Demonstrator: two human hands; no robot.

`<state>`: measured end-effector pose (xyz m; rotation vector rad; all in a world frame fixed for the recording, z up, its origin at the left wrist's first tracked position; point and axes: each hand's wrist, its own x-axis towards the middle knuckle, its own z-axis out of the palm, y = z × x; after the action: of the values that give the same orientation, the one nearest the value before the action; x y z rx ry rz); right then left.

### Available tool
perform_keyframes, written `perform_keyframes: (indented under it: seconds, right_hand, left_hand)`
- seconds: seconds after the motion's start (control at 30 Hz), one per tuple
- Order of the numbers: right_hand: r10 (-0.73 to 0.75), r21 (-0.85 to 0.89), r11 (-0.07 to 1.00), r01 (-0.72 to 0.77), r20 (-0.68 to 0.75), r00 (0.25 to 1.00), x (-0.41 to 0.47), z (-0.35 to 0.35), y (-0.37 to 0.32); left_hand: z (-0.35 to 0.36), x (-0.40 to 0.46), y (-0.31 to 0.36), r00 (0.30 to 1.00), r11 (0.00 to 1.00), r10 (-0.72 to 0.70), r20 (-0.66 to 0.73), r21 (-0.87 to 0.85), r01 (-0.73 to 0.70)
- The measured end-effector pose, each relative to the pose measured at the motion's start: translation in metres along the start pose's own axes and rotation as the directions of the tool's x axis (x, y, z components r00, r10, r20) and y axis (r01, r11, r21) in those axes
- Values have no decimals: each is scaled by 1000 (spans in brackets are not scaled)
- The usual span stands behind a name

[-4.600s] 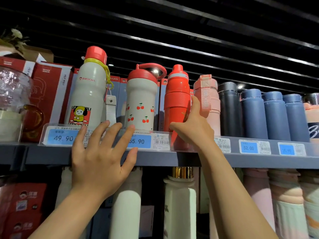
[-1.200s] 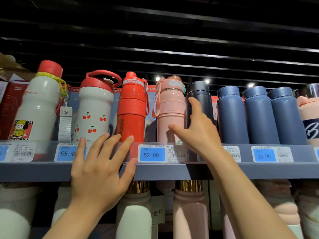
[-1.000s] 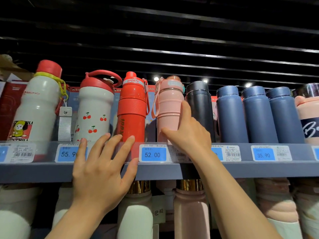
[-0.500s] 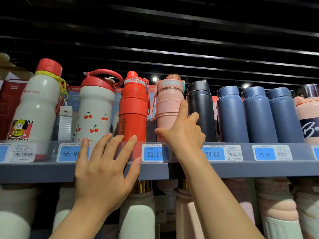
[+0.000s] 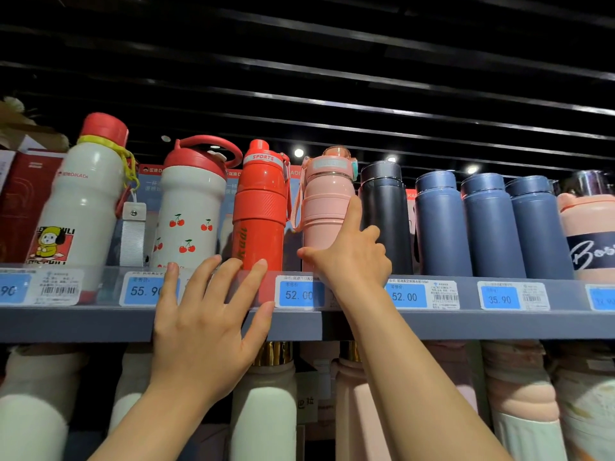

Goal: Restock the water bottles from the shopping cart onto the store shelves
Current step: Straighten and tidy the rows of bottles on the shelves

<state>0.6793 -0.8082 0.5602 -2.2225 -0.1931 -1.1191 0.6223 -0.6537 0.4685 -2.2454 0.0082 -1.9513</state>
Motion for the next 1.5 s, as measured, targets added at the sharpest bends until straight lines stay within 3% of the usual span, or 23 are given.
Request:
perform_keyframes:
  seconds: [0.27, 0.47, 0.6, 0.77, 1.17, 1.27, 1.4, 1.5]
  right_hand:
    - [-74, 18, 997, 75, -30, 997, -3, -3, 10]
    - [-203, 240, 943, 231, -137, 970, -1, -22, 43]
    - [-232, 154, 950, 271, -232, 945, -3, -22, 66]
    - [-278, 109, 946, 305, -207, 938, -7, -18, 72]
    - [-265, -7, 964, 266, -79, 961, 0, -20, 34]
    - [-166, 28, 986, 166, 2, 986, 3, -5, 16]
    - [-93, 36, 995, 96, -76, 993, 3, 6, 14]
    - [-77, 22, 997, 79, -55, 995, 3, 3, 14]
  left_hand:
    - [0, -1, -1, 1000, 1000, 11, -10, 15, -11]
    - [1, 0, 0, 999, 1000, 14, -37, 26, -13]
    - [3, 0, -2, 998, 999, 22, -58, 39, -20]
    - [3, 0, -1, 997, 999, 23, -69, 45, -20]
    - [4, 0, 0, 997, 999, 14, -80, 33, -11]
    - [2, 0, -1, 998, 1000, 15, -63, 24, -14]
    - [0, 0, 0, 999, 1000, 15, -47, 7, -15]
    - [1, 0, -1, 999, 1000, 10, -30, 3, -10]
